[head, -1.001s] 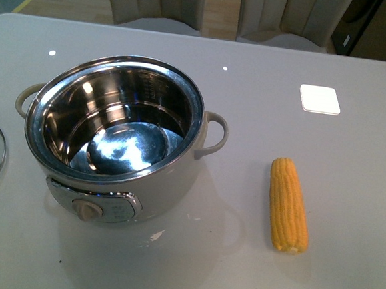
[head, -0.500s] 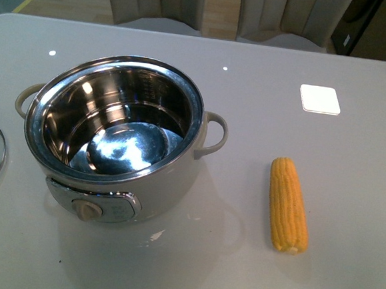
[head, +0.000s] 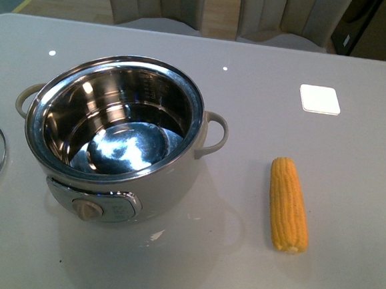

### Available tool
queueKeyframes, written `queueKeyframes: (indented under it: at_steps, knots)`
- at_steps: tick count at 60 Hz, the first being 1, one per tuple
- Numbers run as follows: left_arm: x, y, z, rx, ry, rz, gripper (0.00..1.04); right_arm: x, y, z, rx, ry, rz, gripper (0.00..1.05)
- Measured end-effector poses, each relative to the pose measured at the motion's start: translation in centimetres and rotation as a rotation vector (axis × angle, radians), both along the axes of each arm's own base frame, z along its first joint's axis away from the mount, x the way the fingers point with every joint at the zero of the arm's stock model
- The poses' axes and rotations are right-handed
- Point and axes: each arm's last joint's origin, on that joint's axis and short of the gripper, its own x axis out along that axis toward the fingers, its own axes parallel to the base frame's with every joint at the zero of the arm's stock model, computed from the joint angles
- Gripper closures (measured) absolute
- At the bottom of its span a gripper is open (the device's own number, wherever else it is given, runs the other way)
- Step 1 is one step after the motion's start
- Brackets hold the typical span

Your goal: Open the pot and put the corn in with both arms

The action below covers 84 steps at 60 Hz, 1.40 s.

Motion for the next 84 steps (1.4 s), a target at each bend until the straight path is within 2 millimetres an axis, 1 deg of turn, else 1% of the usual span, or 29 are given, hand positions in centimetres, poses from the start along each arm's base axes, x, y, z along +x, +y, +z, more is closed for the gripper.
queueKeyframes:
  at_steps: [1, 3, 5, 9, 11, 20, 24, 31, 36, 43, 51, 60, 72, 77, 84]
  knots:
    - [0.0, 0.0, 0.0, 0.0, -0.001, -0.001, 0.08, 0.2, 0.0, -0.1, 0.028, 0.096, -0.015, 0.09]
    - [0.0, 0.0, 0.0, 0.0, -0.001, -0.001, 0.07, 0.6, 0.2, -0.4, 0.046, 0.219, -0.023, 0.09]
    - [0.0, 0.0, 0.0, 0.0, 0.0, 0.0, 0.07, 1.1, 0.3, -1.0, 0.059, 0.301, -0.031, 0.09]
    - [0.0, 0.0, 0.0, 0.0, 0.0, 0.0, 0.07, 2.4, 0.8, -2.4, 0.071, 0.417, -0.027, 0.09]
    - [0.0, 0.0, 0.0, 0.0, 0.0, 0.0, 0.07, 3.0, 1.0, -2.8, 0.075, 0.44, -0.014, 0.09]
    - [0.0, 0.0, 0.0, 0.0, -0.001, 0.0, 0.07, 5.2, 2.1, -4.2, 0.073, 0.483, 0.063, 0.09]
    - [0.0, 0.0, 0.0, 0.0, 0.0, 0.0, 0.07, 6.9, 2.8, -5.9, 0.056, 0.523, 0.112, 0.09]
    - [0.0, 0.0, 0.0, 0.0, 0.0, 0.0, 0.07, 8.8, 3.5, -7.8, 0.045, 0.565, 0.153, 0.09]
    - [0.0, 0.0, 0.0, 0.0, 0.0, 0.0, 0.07, 9.9, 4.0, -9.2, 0.043, 0.596, 0.175, 0.09]
    - [0.0, 0.0, 0.0, 0.0, 0.0, 0.0, 0.07, 10.9, 4.6, -10.6, 0.052, 0.628, 0.206, 0.09]
    - [0.0, 0.0, 0.0, 0.0, -0.001, 0.0, 0.07, 12.5, 5.5, -12.7, 0.051, 0.673, 0.233, 0.09]
    - [0.0, 0.0, 0.0, 0.0, 0.0, 0.0, 0.07, 14.3, 6.3, -13.8, 0.041, 0.681, 0.251, 0.09]
    - [0.0, 0.0, 0.0, 0.0, -0.001, 0.0, 0.07, 16.0, 7.7, -14.6, 0.01, 0.68, 0.317, 0.09]
    - [0.0, 0.0, 0.0, 0.0, 0.0, 0.0, 0.07, 16.6, 8.1, -14.8, -0.003, 0.679, 0.334, 0.09]
    - [0.0, 0.0, 0.0, 0.0, 0.0, 0.0, 0.07, 17.9, 8.6, -15.5, -0.04, 0.683, 0.341, 0.09]
